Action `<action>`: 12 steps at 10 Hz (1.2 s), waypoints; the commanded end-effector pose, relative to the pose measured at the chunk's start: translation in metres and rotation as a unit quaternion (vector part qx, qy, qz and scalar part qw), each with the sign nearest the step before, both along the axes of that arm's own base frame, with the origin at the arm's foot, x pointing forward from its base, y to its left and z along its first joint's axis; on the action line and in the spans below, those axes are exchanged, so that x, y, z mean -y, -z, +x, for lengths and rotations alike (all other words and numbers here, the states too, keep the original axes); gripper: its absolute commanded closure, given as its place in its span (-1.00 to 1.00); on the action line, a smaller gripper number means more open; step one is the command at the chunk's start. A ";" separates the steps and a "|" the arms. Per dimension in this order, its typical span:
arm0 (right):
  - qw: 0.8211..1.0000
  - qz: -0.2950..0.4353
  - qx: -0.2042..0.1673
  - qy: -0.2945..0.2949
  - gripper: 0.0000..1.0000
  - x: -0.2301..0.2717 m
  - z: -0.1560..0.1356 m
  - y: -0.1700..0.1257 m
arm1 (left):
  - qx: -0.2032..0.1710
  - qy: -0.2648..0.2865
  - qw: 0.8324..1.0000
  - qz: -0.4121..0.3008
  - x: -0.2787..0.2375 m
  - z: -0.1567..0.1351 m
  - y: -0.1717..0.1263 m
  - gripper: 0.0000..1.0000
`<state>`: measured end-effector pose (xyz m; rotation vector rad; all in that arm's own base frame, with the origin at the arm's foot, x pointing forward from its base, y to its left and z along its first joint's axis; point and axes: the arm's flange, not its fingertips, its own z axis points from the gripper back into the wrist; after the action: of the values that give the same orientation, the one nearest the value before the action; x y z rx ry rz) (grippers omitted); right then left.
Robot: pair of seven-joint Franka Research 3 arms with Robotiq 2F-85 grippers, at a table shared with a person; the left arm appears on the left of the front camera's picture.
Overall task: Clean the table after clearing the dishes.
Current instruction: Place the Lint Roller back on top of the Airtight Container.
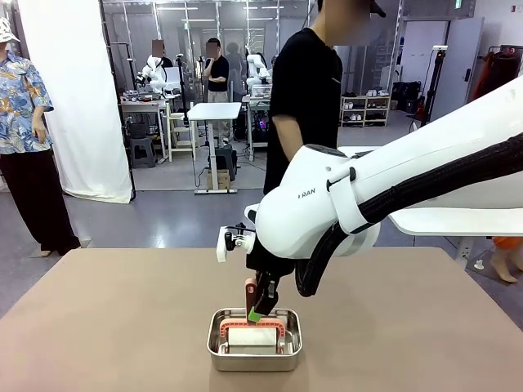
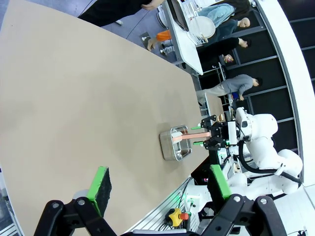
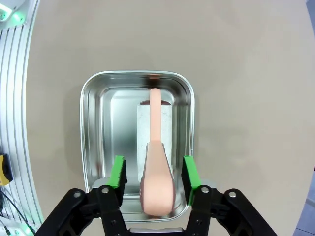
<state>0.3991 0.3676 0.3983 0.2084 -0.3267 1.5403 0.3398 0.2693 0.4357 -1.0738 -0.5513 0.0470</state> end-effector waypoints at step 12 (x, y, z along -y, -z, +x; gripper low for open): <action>1.000 -0.001 0.012 0.021 -1.00 0.021 -0.005 -0.027 | 0.007 0.000 1.000 -0.002 -0.001 -0.003 0.000 -1.00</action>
<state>0.3988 0.3566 0.4208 0.1871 -0.3634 1.5263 0.3398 0.2693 0.4357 -1.0738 -0.5513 0.0470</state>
